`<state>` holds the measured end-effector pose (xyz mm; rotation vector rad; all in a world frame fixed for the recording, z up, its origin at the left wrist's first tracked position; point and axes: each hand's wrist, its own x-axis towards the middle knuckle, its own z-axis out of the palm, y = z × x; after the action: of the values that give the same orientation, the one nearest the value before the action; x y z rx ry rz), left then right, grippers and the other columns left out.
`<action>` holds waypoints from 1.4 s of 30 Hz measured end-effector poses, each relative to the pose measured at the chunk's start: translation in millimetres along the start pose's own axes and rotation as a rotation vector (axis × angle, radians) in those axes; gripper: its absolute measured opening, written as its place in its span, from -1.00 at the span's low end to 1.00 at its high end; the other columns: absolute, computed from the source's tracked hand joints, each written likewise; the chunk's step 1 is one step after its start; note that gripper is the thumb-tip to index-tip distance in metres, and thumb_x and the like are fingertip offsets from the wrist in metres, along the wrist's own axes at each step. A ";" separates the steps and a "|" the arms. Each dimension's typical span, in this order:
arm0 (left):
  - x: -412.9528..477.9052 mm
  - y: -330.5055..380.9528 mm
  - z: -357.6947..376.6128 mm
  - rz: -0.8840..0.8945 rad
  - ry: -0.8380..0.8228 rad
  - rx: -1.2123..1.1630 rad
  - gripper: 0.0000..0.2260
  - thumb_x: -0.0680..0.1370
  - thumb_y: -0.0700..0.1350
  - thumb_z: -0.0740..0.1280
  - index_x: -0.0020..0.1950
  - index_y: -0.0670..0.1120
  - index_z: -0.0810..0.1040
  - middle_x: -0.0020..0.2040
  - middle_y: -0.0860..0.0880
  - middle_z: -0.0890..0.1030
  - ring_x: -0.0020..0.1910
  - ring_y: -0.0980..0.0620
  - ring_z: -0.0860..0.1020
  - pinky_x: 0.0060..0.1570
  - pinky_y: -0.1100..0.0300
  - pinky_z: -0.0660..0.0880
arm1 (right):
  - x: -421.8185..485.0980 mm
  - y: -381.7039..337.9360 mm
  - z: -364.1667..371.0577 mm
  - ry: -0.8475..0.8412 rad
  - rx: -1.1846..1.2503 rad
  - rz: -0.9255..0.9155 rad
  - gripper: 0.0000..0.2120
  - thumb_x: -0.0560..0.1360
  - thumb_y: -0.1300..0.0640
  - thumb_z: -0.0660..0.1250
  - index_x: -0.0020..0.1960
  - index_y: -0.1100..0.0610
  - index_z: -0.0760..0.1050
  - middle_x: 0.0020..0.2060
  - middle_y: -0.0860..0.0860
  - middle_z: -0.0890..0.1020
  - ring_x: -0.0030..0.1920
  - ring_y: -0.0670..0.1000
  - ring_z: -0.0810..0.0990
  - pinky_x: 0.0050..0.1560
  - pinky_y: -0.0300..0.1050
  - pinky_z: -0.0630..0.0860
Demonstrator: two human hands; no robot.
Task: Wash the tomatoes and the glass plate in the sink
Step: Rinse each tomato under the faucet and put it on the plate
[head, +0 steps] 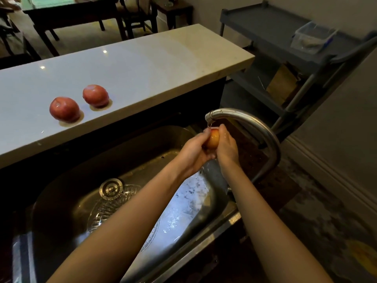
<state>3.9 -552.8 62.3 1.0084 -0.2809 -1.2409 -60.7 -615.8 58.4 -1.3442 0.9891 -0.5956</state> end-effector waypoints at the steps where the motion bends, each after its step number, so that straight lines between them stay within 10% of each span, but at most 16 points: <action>1: -1.9 -2.5 -3.3 0.020 0.001 0.043 -0.76 0.63 -0.09 0.13 0.22 -0.12 0.47 0.13 -0.15 0.54 0.09 -0.03 0.53 0.09 0.10 0.49 | 0.4 1.6 0.5 0.002 -0.021 -0.003 -0.72 0.57 -0.13 0.06 -0.13 -0.17 0.53 -0.20 -0.10 0.57 -0.17 -0.11 0.59 -0.33 -0.28 0.46; 7: -11.8 -8.9 -29.6 0.488 0.239 1.137 -0.55 0.50 -0.17 0.35 0.38 -0.06 0.39 0.21 -0.11 0.49 0.15 0.08 0.44 -0.05 0.60 0.33 | -4.6 14.9 -6.2 -0.242 -0.304 -0.089 -0.69 0.56 -0.12 0.14 0.28 -0.14 0.36 0.13 -0.04 0.51 0.07 -0.04 0.54 0.03 -0.13 0.52; 21: -39.6 17.4 -59.8 0.392 0.202 1.460 -0.43 0.43 -0.15 0.43 0.41 -0.03 0.35 0.26 -0.06 0.51 0.22 0.00 0.49 0.23 0.04 0.44 | -14.4 27.2 8.8 -0.134 -0.293 -0.168 -0.57 0.36 0.04 0.46 0.15 -0.07 0.37 0.01 -0.07 0.48 -0.06 -0.08 0.53 -0.26 -0.36 0.40; 35: -177.1 90.3 -134.0 0.687 1.208 1.685 -0.61 0.51 -0.08 0.32 0.31 -0.16 0.43 0.25 -0.24 0.45 0.25 -0.24 0.37 0.24 -0.12 0.29 | -25.7 37.7 74.8 -0.425 -0.487 -0.172 -0.48 0.37 -0.09 0.44 0.24 0.10 0.43 0.04 0.03 0.53 0.01 0.03 0.53 0.01 -0.10 0.51; 42: -189.8 99.6 -171.9 0.399 1.175 1.901 -0.45 0.57 0.07 0.18 0.49 -0.16 0.19 0.50 -0.21 0.22 0.50 -0.19 0.12 0.48 -0.14 -0.07 | -32.1 54.6 140.8 -0.588 -0.638 -0.280 -0.40 0.37 -0.02 0.47 0.34 0.10 0.38 0.21 0.10 0.43 0.16 0.10 0.47 0.04 -0.17 0.37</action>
<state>117.2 -305.9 103.3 2.8238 -0.6603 0.5412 33.9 -506.5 4.2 -2.0903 0.5120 -0.0477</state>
